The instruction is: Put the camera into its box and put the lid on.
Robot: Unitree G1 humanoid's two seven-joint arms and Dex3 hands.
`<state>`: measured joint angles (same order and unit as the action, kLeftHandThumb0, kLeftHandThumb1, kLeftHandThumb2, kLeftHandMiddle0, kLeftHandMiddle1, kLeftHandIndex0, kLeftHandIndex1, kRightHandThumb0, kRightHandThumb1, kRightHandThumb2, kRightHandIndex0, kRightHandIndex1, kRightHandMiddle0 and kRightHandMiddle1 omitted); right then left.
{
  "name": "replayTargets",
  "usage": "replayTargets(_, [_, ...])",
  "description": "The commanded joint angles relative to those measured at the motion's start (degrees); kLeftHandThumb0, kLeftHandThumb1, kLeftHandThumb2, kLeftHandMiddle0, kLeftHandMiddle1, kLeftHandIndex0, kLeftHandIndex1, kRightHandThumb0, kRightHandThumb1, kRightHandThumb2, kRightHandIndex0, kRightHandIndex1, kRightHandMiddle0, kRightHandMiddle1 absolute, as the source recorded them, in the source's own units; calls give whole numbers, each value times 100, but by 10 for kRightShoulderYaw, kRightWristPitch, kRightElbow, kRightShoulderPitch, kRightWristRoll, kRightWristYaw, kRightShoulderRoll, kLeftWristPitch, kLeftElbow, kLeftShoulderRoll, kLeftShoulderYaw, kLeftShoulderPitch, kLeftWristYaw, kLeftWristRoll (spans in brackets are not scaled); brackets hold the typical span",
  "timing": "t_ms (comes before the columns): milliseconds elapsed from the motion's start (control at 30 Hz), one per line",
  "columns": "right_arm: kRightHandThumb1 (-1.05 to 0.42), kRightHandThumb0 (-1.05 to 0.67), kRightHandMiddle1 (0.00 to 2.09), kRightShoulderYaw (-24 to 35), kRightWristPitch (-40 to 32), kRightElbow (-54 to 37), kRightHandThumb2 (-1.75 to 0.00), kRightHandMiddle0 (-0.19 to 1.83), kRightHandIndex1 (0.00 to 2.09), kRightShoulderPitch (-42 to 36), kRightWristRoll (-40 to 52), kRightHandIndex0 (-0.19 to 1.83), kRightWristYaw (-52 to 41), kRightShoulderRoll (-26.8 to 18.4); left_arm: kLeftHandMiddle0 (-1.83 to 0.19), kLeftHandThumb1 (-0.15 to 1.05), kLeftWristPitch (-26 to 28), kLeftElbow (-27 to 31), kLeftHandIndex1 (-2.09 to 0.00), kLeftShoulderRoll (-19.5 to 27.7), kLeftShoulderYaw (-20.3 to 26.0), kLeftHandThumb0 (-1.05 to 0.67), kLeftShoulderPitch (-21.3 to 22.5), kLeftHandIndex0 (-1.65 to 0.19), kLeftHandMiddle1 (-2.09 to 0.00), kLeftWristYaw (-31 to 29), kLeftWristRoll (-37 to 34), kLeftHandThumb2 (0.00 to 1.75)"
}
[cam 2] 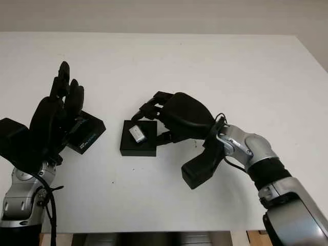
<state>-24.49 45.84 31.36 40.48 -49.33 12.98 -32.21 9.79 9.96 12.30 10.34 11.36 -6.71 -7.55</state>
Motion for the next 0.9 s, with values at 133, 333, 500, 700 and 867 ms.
replayTargets(133, [-90,-68,71,-3,-3,-25,-5,26,62,-10,12,34,-21,10,19,105,-2,7,0,3,-1,-69,0,19,0,-1,1,47])
replayTargets(333, [-88,-66,71,-5,3,-21,-5,27,63,-8,10,34,-19,14,19,105,2,9,0,3,-1,-69,-2,19,0,0,2,48])
replayTargets(500, [-89,-66,71,-10,10,-12,-5,27,65,0,1,34,-7,18,19,105,-1,9,0,2,-1,-69,-4,19,0,-2,1,48])
replayTargets(700, [-91,-64,82,-25,4,-5,-6,28,82,12,-53,31,53,14,19,105,-2,7,0,2,0,-70,-4,19,0,-2,1,47])
replayTargets(867, [-92,-62,87,-44,-8,9,-6,32,90,22,-106,35,123,12,19,105,-1,7,0,3,0,-71,-5,19,0,-4,0,47])
